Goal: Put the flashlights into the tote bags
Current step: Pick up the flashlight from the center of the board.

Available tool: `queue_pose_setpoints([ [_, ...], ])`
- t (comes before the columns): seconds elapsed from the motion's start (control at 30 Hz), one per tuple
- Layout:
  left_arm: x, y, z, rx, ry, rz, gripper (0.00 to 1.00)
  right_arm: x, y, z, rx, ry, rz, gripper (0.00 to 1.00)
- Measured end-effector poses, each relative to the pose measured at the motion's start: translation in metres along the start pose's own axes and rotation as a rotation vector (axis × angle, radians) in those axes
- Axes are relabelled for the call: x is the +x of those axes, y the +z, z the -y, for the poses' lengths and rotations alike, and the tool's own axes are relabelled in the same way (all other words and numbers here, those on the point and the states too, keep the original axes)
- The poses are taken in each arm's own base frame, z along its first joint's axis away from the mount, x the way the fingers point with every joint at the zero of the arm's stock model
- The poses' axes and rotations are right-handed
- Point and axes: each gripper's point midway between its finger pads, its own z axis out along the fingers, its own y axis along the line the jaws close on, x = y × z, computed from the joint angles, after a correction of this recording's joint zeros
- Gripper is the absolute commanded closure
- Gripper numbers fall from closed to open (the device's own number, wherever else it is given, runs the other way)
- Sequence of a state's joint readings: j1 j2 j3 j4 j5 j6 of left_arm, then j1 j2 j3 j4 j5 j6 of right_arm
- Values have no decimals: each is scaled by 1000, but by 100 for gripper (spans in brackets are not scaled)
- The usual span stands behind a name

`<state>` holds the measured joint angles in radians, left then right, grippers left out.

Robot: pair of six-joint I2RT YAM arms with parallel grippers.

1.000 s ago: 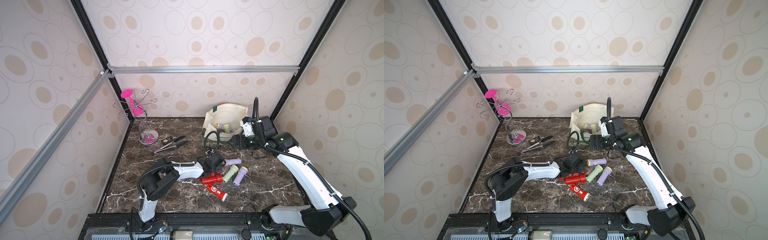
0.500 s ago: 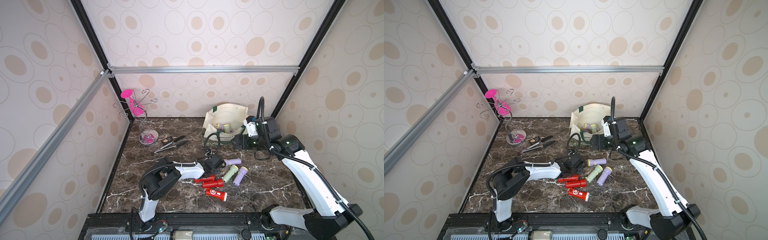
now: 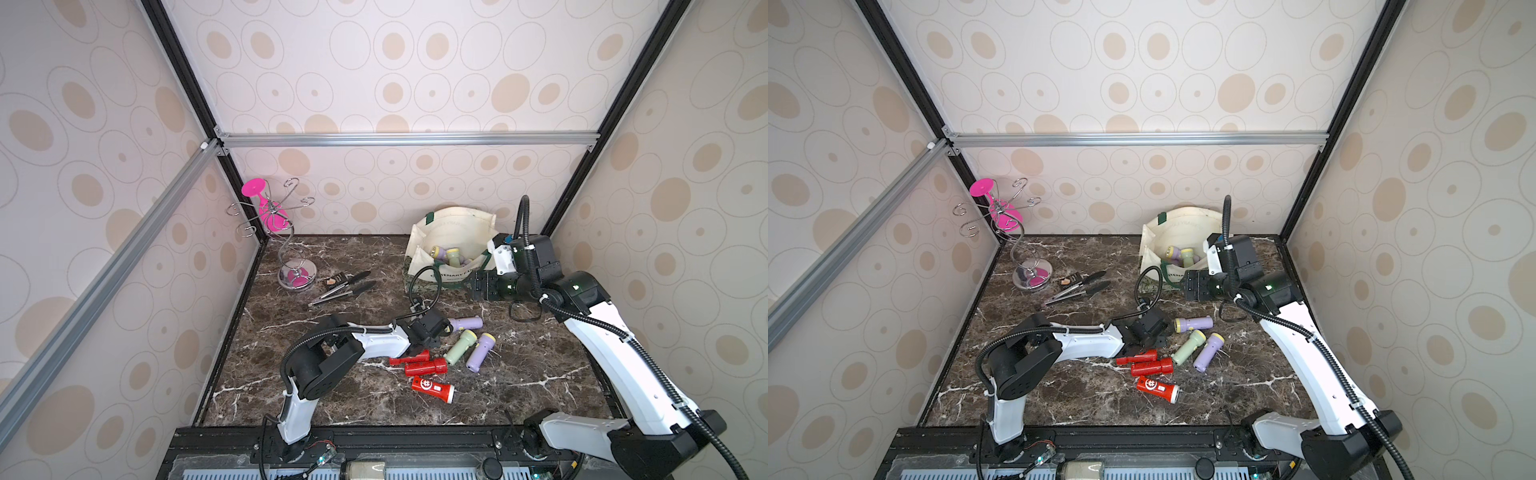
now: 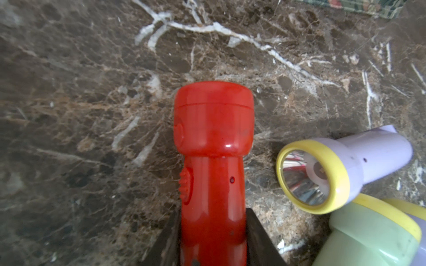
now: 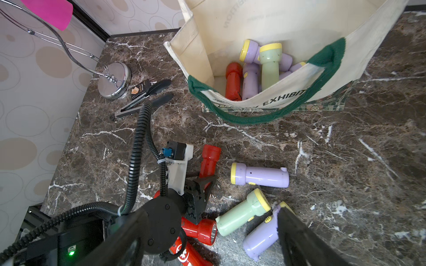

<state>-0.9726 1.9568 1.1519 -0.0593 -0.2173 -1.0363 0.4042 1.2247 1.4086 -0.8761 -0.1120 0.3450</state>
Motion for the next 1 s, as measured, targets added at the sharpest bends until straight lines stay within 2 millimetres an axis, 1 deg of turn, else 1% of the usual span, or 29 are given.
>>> queue_pose_setpoints([
  [0.1, 2, -7, -7, 13, -5, 11, 84, 10, 6, 0, -12, 18, -33, 12],
  [0.17, 6, -14, -16, 24, -8, 17, 87, 11, 7, -2, -25, 21, -40, 12],
  [0.27, 7, -26, -25, 53, -16, 36, 87, 12, 7, -7, -53, 22, -47, 13],
  [0.33, 3, -37, -24, 92, -22, 62, 87, 13, 7, -11, -75, 25, -52, 14],
  [0.4, -5, -51, -18, 146, -30, 98, 87, 14, 6, -15, -100, 28, -59, 14],
  [0.57, -37, -94, 8, 322, -46, 223, 87, 12, 5, -27, -168, 33, -61, 15],
  [0.67, -50, -117, 19, 415, -43, 280, 87, 12, 5, -36, -221, 36, -65, 15],
  [0.8, -56, -139, 30, 516, -33, 318, 87, 16, 12, -46, -287, 54, -90, 15],
  [1.0, -56, -161, 44, 653, -17, 345, 87, 25, 32, -60, -383, 100, -165, 14],
])
